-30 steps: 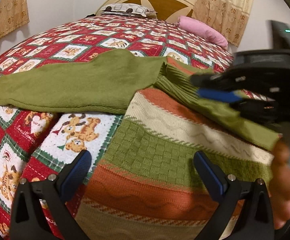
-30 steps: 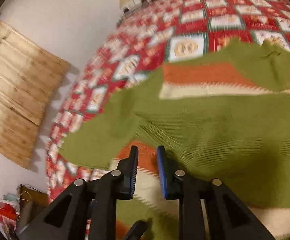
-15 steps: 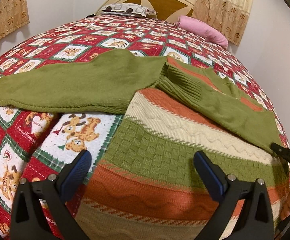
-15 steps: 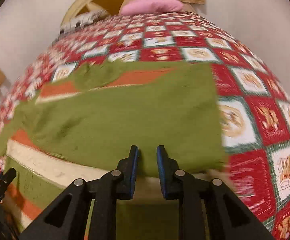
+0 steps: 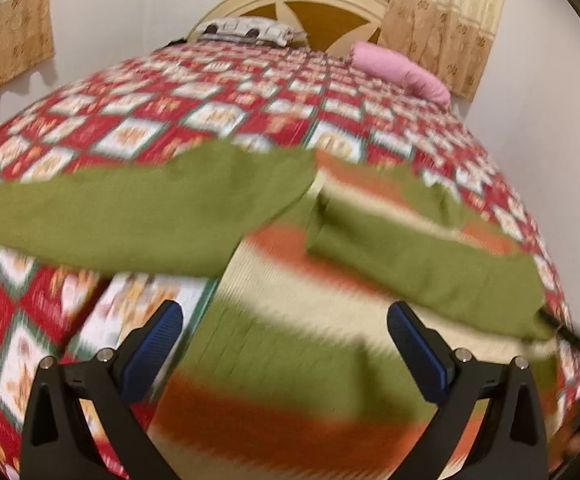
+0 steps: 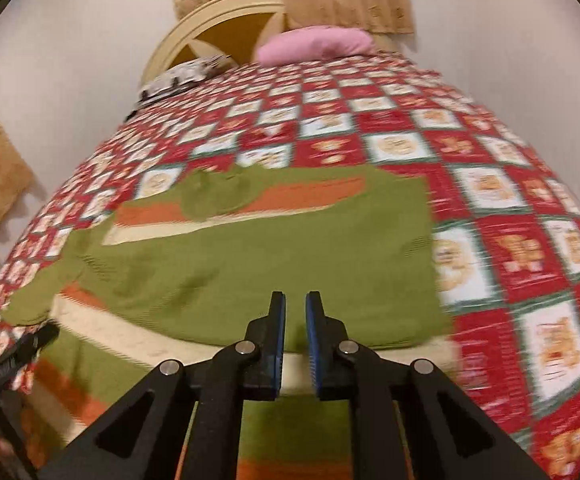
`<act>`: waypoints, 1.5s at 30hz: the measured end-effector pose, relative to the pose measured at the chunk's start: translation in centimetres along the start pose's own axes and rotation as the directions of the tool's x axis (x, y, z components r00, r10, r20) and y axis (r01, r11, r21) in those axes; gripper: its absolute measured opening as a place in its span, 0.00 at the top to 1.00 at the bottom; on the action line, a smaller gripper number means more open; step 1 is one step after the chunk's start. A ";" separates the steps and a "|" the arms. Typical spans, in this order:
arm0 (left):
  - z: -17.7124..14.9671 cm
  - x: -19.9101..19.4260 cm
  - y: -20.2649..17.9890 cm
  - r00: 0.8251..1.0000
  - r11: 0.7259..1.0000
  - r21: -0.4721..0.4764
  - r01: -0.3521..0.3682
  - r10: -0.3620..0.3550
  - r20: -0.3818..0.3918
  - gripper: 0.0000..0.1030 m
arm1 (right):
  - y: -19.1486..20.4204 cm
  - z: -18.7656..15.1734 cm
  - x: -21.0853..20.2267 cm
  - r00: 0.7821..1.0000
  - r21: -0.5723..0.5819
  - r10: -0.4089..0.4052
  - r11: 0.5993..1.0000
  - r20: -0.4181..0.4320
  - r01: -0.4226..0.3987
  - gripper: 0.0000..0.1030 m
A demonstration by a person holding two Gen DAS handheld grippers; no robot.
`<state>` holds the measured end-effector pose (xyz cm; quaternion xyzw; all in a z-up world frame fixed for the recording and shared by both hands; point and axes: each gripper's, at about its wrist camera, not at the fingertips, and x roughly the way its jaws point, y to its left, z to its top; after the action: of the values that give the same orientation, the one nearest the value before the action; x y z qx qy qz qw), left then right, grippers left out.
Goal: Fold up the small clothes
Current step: 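Carry the sleeve across the sweater body with the right gripper and release, then grasp the other green sleeve cuff with the left gripper and lift it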
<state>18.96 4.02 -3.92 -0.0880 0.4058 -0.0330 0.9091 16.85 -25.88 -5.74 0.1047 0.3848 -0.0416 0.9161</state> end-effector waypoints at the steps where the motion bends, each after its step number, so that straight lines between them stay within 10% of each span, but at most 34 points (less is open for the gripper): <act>1: 1.2 0.4 -1.0 1.000 0.999 0.026 -0.023 0.023 0.010 0.00 | 0.7 -0.3 0.7 1.000 -0.016 -0.004 1.000 -0.007 0.004 0.90; 6: 4.4 4.7 -4.2 0.978 0.969 0.136 -0.205 0.196 0.077 0.00 | 2.2 -2.0 3.3 0.998 -0.060 -0.061 0.996 -0.027 0.060 0.90; 9: 4.1 9.2 -4.0 0.909 0.881 0.240 -0.408 0.417 0.015 0.03 | 1.8 -1.9 3.4 0.999 -0.048 -0.048 0.998 -0.024 0.046 0.90; 14: 5.4 9.0 0.3 0.889 0.875 0.162 -0.455 0.458 0.021 0.00 | 1.7 -2.2 3.5 0.999 -0.039 -0.032 0.999 -0.015 0.031 0.88; 21: 5.3 2.1 12.0 0.909 0.913 -0.046 -0.406 0.409 0.080 0.00 | 1.6 -2.4 3.5 1.000 -0.041 -0.024 0.999 -0.010 0.023 0.85; 26: 4.9 -2.3 23.8 0.806 0.775 -0.352 -0.525 0.586 0.088 0.01 | 1.6 -2.4 3.5 1.000 -0.044 -0.028 0.999 -0.009 0.027 0.85; 35: 4.6 2.9 32.0 0.926 0.763 -0.540 -0.356 0.364 -0.097 0.48 | 2.0 -2.5 3.5 0.999 -0.058 -0.050 0.997 -0.007 0.049 0.85; 39: 4.6 3.1 30.7 0.907 0.754 -0.537 -0.378 0.417 -0.053 0.50 | 2.0 -2.5 3.5 0.999 -0.059 -0.051 0.997 -0.006 0.051 0.85; 41: 4.9 3.6 30.2 0.897 0.760 -0.511 -0.401 0.439 -0.052 0.80 | 2.0 -2.4 3.5 0.999 -0.059 -0.053 0.997 -0.005 0.053 0.85; 45: 5.7 3.4 29.8 0.905 0.784 -0.487 -0.385 0.423 -0.035 0.92 | 1.9 -2.4 3.5 0.999 -0.054 -0.049 0.997 -0.004 0.049 0.84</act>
<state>25.14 33.61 -8.25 -0.2244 0.3753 0.2681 0.8584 17.88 -23.44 -9.57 0.0705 0.3906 -0.0532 0.9163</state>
